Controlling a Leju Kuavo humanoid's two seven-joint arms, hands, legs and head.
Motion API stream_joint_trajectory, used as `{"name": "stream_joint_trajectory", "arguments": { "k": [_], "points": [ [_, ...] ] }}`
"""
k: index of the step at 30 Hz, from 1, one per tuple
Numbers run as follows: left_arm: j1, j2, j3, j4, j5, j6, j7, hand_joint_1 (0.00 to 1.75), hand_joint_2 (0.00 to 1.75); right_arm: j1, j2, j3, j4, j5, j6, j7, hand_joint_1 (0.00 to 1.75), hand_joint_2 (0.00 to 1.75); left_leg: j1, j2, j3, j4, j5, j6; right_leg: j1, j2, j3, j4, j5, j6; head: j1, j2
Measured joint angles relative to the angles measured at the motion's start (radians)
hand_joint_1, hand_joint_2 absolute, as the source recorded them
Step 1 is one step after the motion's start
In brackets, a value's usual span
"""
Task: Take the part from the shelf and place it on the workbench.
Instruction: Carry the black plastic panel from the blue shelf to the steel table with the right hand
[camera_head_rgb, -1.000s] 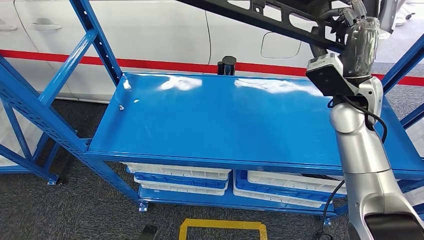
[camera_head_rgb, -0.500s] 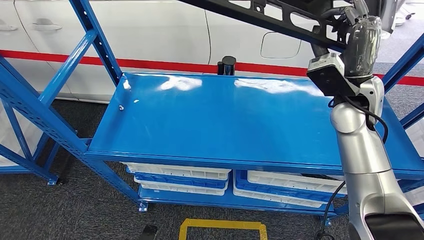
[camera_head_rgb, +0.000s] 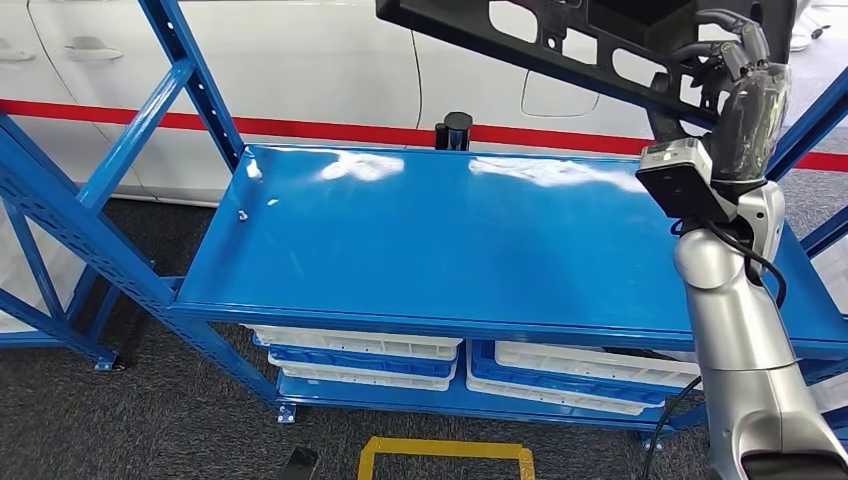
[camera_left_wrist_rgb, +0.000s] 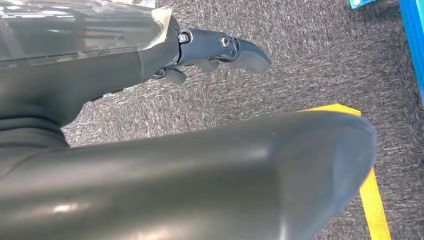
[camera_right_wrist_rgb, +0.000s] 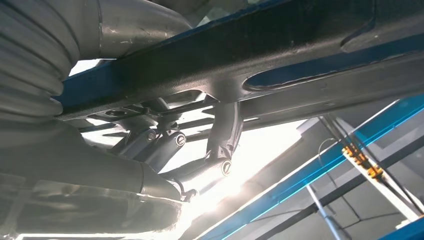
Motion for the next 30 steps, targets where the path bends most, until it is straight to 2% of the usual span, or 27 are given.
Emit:
{"name": "stream_joint_trajectory", "arguments": {
  "k": [17, 26, 30],
  "points": [
    [0.000, 0.000, 0.000, 0.000, -0.001, -0.003, 0.002, 0.00, 0.00, 0.038, -0.018, -0.019, -0.010, -0.009, -0.015, -0.012, 1.75, 1.75, 0.000, 0.000, 0.001, 0.000, 0.000, 0.000, 0.000, 0.000, 0.000, 0.000, 0.000, 0.000, 0.000, 0.000],
    [-0.005, 0.000, -0.001, 0.000, 0.003, -0.012, 0.040, 0.00, 0.00, 0.162, -0.016, -0.070, -0.075, -0.042, -0.063, -0.041, 1.75, 1.75, 0.000, 0.000, -0.001, 0.000, 0.000, 0.000, 0.000, 0.000, 0.000, 0.000, 0.000, 0.000, 0.000, 0.000],
    [-0.009, 0.001, 0.000, 0.000, 0.018, -0.019, 0.066, 0.00, 0.00, 0.193, 0.000, -0.085, -0.093, -0.040, -0.067, -0.044, 1.75, 1.75, -0.003, 0.000, -0.001, 0.002, -0.001, 0.001, -0.005, 0.000, 0.000, -0.001, 0.001, 0.001, 0.000, 0.000]
  ]
}}
